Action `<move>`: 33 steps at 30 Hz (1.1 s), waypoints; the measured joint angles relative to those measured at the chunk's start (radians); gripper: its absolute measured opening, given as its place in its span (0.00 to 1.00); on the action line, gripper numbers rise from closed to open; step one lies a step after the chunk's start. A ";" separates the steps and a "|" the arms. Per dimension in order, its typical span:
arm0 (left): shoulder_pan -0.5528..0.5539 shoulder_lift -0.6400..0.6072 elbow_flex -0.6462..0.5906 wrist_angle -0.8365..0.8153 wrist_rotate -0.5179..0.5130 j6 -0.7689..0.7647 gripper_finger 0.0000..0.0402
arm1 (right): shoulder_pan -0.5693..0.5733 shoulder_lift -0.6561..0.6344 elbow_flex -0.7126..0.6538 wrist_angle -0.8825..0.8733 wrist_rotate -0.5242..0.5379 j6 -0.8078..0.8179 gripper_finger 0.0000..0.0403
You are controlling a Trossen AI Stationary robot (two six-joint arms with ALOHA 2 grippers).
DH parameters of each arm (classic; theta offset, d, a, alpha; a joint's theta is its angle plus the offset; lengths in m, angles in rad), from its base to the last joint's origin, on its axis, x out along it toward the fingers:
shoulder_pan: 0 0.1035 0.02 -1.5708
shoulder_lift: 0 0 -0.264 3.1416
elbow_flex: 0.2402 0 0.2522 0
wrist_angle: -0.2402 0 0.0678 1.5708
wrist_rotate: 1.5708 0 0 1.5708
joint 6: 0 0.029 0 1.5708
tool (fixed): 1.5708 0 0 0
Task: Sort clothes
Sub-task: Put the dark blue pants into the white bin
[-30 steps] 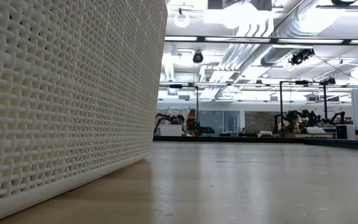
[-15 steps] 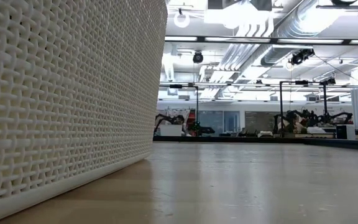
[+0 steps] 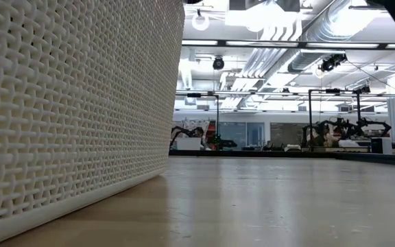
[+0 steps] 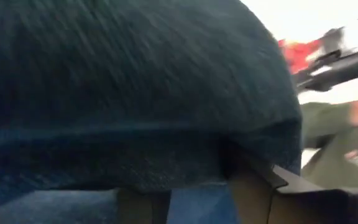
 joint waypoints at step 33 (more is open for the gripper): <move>-0.527 0.105 0.118 -1.046 -0.438 -0.912 0.31 | 0.188 0.139 -0.197 -0.511 -0.108 -0.530 0.11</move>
